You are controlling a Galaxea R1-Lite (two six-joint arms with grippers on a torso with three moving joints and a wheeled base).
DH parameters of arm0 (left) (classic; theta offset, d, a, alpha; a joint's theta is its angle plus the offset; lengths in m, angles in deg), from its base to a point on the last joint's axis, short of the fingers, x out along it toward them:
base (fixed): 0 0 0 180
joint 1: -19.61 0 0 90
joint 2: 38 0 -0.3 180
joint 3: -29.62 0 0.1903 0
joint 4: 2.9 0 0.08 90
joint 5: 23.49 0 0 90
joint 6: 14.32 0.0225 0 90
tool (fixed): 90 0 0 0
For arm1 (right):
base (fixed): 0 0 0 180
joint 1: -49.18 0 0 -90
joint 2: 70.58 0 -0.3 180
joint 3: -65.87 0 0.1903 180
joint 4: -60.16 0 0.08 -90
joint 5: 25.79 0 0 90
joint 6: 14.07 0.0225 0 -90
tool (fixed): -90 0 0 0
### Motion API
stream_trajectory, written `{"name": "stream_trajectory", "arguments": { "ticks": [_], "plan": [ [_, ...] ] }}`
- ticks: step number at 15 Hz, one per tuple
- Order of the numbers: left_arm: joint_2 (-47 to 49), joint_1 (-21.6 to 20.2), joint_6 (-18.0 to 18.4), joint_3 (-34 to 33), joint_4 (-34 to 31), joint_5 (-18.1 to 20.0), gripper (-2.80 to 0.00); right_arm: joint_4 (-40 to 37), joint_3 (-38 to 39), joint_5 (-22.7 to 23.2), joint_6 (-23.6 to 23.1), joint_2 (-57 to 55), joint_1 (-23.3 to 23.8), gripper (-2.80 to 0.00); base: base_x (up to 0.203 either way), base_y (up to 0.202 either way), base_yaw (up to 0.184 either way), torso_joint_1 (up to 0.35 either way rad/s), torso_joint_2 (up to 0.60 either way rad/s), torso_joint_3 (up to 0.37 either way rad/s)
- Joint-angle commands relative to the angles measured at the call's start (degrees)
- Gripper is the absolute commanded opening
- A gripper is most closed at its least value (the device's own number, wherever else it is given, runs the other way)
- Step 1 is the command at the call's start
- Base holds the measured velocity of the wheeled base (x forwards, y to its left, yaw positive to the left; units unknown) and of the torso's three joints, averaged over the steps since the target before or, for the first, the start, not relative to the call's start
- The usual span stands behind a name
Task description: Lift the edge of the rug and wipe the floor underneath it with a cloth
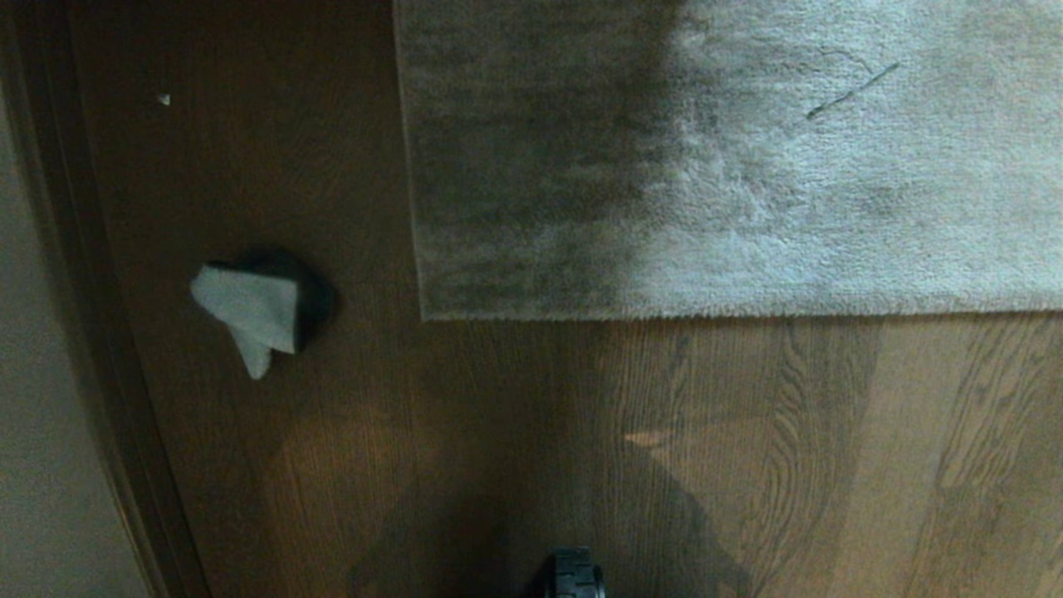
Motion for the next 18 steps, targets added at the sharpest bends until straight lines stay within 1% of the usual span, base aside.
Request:
{"name": "stream_trajectory", "arguments": {
  "ticks": [1,18],
  "plan": [
    [0.0,0.0,-0.1,0.0,0.0,0.0,-2.80,0.0,0.0,0.0,-0.1,-0.1,0.0,-2.80,0.000,0.000,0.000,0.000,0.00,0.000],
    [0.0,0.0,-0.1,0.0,0.0,0.0,-2.80,0.0,0.0,0.0,0.0,-0.1,0.0,-2.80,0.000,0.000,0.000,0.000,0.00,0.000]
  ]
}}
